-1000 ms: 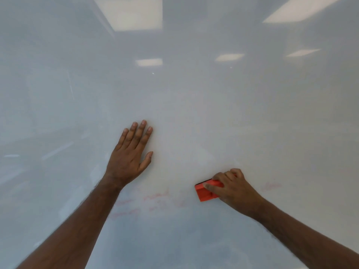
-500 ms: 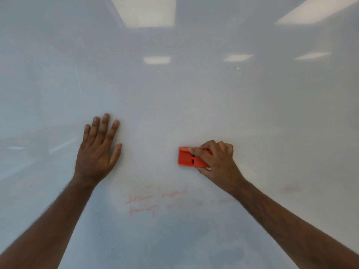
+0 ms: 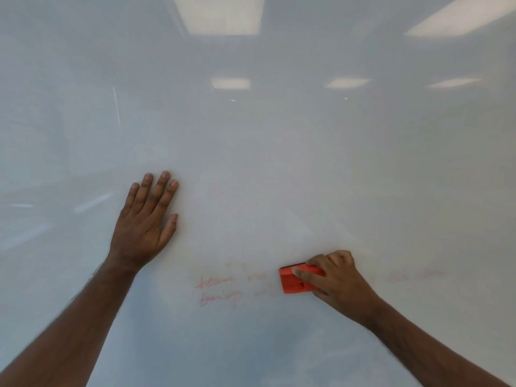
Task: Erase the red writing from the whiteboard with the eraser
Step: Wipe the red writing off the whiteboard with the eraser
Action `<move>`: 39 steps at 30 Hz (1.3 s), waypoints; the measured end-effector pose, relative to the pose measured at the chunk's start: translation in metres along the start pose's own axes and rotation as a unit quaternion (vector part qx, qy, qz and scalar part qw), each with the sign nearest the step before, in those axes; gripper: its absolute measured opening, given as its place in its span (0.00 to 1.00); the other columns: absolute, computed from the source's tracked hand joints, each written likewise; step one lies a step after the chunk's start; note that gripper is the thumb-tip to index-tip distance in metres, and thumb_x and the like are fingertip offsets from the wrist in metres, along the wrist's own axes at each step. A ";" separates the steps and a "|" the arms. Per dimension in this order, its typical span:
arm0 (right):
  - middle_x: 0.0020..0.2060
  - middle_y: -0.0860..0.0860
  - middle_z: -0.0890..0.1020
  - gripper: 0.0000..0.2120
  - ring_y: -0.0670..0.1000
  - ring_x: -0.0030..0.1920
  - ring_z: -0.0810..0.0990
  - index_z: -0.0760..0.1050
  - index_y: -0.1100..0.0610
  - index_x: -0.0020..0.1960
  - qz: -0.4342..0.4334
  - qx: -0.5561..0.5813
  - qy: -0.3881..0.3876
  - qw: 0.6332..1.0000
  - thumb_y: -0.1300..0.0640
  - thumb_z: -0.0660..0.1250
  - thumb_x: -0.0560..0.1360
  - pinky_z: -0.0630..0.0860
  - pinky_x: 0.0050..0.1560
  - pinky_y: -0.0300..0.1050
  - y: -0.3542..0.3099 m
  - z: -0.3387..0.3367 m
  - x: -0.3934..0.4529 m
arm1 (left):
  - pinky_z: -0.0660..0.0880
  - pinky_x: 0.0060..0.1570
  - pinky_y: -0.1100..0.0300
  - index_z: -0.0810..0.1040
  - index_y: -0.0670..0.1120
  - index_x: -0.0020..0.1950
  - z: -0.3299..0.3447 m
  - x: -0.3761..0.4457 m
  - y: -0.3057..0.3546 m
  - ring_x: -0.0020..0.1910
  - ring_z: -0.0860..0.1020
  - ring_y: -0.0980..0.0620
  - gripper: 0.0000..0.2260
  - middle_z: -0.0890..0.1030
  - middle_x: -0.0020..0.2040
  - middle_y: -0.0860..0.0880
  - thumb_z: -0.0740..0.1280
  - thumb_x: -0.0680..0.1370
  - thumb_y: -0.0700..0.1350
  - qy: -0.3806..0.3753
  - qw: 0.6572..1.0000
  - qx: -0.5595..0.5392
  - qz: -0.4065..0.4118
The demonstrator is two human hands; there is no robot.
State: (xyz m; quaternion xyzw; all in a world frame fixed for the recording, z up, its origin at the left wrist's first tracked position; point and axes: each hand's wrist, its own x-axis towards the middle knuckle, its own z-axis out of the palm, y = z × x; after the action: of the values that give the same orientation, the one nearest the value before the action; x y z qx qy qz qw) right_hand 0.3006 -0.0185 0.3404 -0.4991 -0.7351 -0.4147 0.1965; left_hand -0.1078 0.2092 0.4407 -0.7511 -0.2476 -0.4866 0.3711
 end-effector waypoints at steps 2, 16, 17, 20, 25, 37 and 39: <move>0.52 0.52 0.83 0.35 0.57 0.44 0.81 0.78 0.44 0.68 0.032 -0.011 0.027 0.999 0.52 0.84 0.63 0.66 0.52 0.53 0.012 -0.010 0.006 | 0.49 0.88 0.42 0.56 0.45 0.89 0.001 -0.003 0.000 0.89 0.53 0.40 0.30 0.56 0.90 0.46 0.56 0.87 0.52 0.002 1.000 -0.002 0.001; 0.54 0.50 0.80 0.29 0.55 0.47 0.75 0.72 0.41 0.71 0.034 0.015 0.096 0.995 0.46 0.72 0.71 0.65 0.51 0.54 -0.064 0.002 0.125 | 0.51 0.87 0.40 0.58 0.46 0.89 0.005 -0.010 0.000 0.89 0.55 0.40 0.30 0.57 0.90 0.46 0.56 0.87 0.51 0.015 1.000 -0.003 -0.006; 0.54 0.50 0.80 0.30 0.55 0.47 0.76 0.71 0.41 0.71 0.020 0.016 0.089 0.996 0.47 0.73 0.71 0.66 0.51 0.53 -0.073 0.009 0.120 | 0.51 0.87 0.41 0.58 0.46 0.89 0.005 -0.010 0.000 0.89 0.55 0.41 0.30 0.57 0.90 0.47 0.56 0.87 0.51 0.017 1.000 -0.003 -0.005; 0.55 0.49 0.80 0.29 0.54 0.46 0.77 0.72 0.41 0.72 -0.021 0.005 0.071 0.997 0.49 0.74 0.73 0.67 0.52 0.54 -0.083 0.027 0.094 | 0.51 0.87 0.41 0.58 0.46 0.89 0.005 -0.012 -0.001 0.89 0.55 0.41 0.30 0.57 0.89 0.47 0.56 0.87 0.51 0.017 1.000 0.001 -0.006; 0.55 0.49 0.81 0.28 0.54 0.45 0.79 0.72 0.42 0.73 -0.054 -0.025 0.042 0.997 0.50 0.73 0.74 0.68 0.52 0.54 -0.061 0.028 0.054 | 0.52 0.87 0.40 0.59 0.45 0.89 0.003 -0.013 -0.002 0.89 0.55 0.41 0.30 0.58 0.89 0.46 0.56 0.87 0.51 0.010 1.000 0.004 -0.006; 0.53 0.50 0.81 0.27 0.56 0.45 0.76 0.72 0.45 0.72 -0.018 -0.007 0.135 0.991 0.49 0.72 0.73 0.68 0.50 0.54 -0.077 0.010 0.135 | 0.52 0.87 0.40 0.56 0.47 0.89 0.007 -0.015 -0.003 0.89 0.55 0.41 0.30 0.56 0.90 0.47 0.55 0.87 0.50 0.010 1.000 0.007 -0.006; 0.52 0.51 0.80 0.25 0.56 0.45 0.76 0.73 0.45 0.72 -0.045 0.000 0.133 0.990 0.51 0.70 0.76 0.68 0.49 0.54 -0.102 0.028 0.142 | 0.51 0.87 0.40 0.56 0.47 0.90 0.007 -0.016 -0.003 0.89 0.55 0.41 0.29 0.56 0.90 0.48 0.55 0.88 0.50 0.012 1.000 0.005 -0.005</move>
State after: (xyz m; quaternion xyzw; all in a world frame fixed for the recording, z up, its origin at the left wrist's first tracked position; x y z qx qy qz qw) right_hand 0.1518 0.0694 0.3819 -0.4058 -0.7242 -0.4857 0.2736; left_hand -0.1128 0.2165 0.4256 -0.7420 -0.2490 -0.4963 0.3757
